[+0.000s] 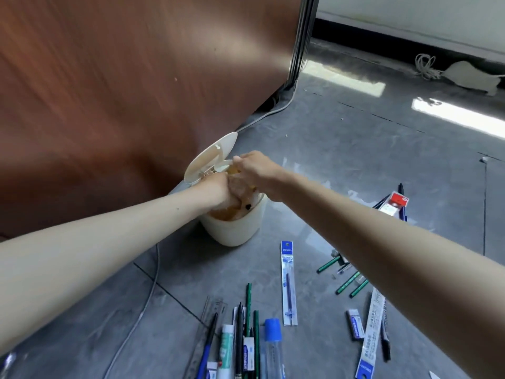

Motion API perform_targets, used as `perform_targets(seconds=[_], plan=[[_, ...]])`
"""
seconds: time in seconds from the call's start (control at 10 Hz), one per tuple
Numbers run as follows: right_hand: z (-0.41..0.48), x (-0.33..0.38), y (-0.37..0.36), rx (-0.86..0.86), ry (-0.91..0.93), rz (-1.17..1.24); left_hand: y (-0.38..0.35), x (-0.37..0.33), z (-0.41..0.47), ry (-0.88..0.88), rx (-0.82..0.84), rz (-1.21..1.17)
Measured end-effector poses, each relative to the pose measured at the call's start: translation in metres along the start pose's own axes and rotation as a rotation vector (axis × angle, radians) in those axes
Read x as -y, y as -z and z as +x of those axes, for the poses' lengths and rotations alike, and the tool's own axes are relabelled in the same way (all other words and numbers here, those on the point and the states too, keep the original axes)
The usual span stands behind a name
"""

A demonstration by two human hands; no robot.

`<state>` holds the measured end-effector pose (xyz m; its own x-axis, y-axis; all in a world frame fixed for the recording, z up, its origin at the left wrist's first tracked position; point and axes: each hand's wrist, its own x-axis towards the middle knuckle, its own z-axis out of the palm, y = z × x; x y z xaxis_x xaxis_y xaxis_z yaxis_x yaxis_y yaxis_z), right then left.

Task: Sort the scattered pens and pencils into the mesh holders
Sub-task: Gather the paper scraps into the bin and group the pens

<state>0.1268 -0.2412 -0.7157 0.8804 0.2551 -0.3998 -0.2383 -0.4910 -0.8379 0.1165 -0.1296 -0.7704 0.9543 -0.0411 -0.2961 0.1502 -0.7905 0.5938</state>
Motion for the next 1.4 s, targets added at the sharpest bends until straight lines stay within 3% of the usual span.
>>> perform_targets(seconds=[0.1,0.2,0.4,0.5,0.6,0.8,0.9,1.0,1.1,1.4], plan=[[-0.004,0.007,0.01,0.036,-0.027,-0.047,0.004,-0.001,-0.001,-0.017,0.01,0.066],[-0.009,0.008,0.011,-0.009,0.039,-0.136,0.008,-0.001,-0.002,-0.018,-0.011,0.197],[-0.015,0.004,0.018,-0.126,0.152,-0.206,0.004,0.0,-0.008,-0.087,-0.136,0.17],[-0.016,0.003,0.027,-0.156,0.182,-0.245,0.005,-0.001,-0.011,-0.074,-0.117,0.3],[-0.017,0.0,0.036,-0.1,0.13,-0.271,0.007,-0.003,-0.013,-0.075,-0.021,0.159],[-0.022,-0.013,0.037,0.183,-0.111,-0.394,0.01,-0.001,-0.017,-0.103,-0.072,0.142],[-0.015,-0.027,0.026,0.117,-0.168,-0.362,0.009,-0.003,-0.02,-0.156,-0.193,0.117],[-0.009,-0.045,0.028,-0.046,-0.15,-0.451,0.008,-0.007,-0.024,-0.209,-0.205,0.143],[-0.012,-0.076,0.032,-0.094,-0.168,-0.622,0.005,-0.006,-0.027,-0.159,0.059,0.308],[-0.013,-0.165,0.013,-0.166,-0.216,-0.75,-0.004,0.002,-0.034,-0.175,-0.052,0.264]])
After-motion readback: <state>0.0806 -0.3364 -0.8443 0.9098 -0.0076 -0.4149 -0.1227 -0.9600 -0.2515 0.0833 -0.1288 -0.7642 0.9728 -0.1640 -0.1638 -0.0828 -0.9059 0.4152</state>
